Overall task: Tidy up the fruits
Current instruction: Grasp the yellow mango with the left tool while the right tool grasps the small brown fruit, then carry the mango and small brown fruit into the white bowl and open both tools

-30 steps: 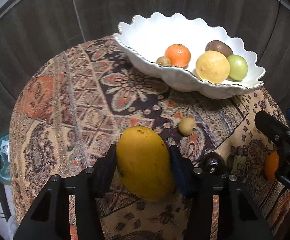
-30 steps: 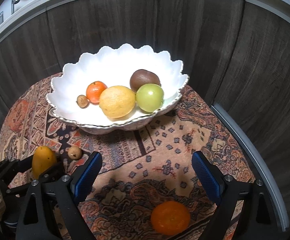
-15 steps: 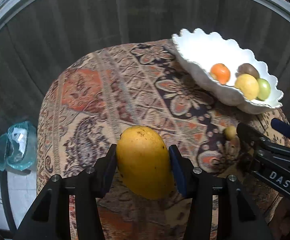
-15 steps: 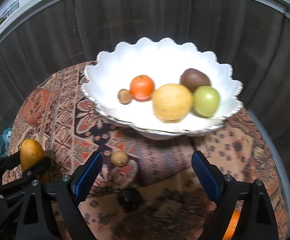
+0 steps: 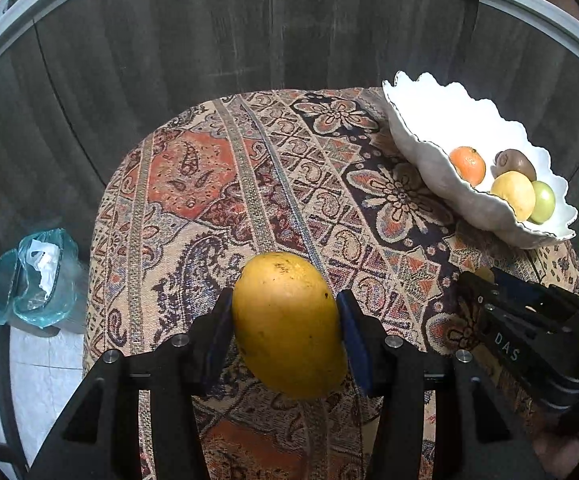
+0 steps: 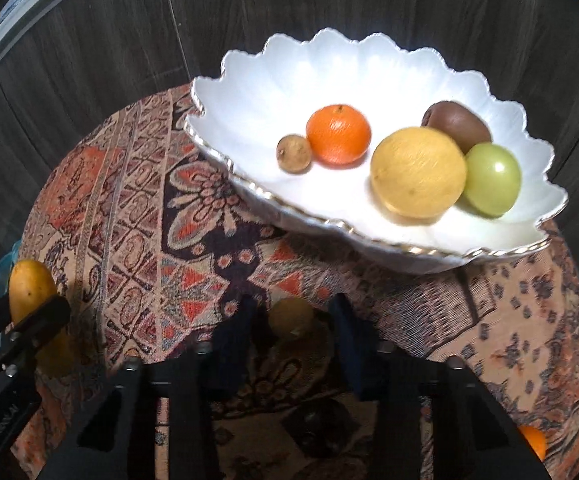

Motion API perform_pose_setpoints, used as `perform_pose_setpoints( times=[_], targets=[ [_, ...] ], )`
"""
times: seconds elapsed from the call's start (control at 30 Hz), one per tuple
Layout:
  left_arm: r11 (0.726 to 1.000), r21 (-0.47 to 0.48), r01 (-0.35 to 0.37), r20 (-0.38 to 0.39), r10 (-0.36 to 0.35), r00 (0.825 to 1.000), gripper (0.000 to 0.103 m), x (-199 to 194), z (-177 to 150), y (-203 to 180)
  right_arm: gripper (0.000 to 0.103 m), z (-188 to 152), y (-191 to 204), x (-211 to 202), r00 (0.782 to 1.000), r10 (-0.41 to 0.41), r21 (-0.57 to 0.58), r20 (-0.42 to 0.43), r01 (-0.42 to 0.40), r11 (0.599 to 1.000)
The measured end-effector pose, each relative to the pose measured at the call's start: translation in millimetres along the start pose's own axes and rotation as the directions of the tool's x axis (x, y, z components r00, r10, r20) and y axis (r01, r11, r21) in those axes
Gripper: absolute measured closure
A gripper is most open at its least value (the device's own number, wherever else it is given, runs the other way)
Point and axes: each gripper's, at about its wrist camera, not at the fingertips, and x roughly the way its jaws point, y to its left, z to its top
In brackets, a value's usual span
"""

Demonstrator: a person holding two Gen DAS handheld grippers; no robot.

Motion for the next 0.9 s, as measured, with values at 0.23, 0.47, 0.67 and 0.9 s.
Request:
perform_pose_setpoints(
  times=[0.23, 0.47, 0.67, 0.9],
  targets=[
    [1.0, 0.0, 0.0, -0.001, 0.0, 1.0, 0.053, -1, 0, 0, 0.079, 0, -1, -2, 1.0, 0.011, -0.004, 0.004, -0.011, 1.0],
    [1.0, -0.004, 0.0, 0.015, 0.0, 1.0, 0.053, -10, 3, 1, 0.079, 3, 1, -25, 0.999, 0.016, -0.013, 0.041, -0.015, 1.0],
    [1.0, 0.0, -0.001, 0.036, 0.001, 0.999, 0.053, -21, 9, -3, 0.079, 7, -1, -50, 0.998, 0.022, -0.021, 0.066, -0.02, 1.0],
    [1.0, 0.016, 0.014, 0.073, -0.015, 0.997, 0.053, -39, 22, -14, 0.079, 16, -5, -77, 0.992, 0.02, -0.02, 0.126, -0.018, 1.0]
  ],
)
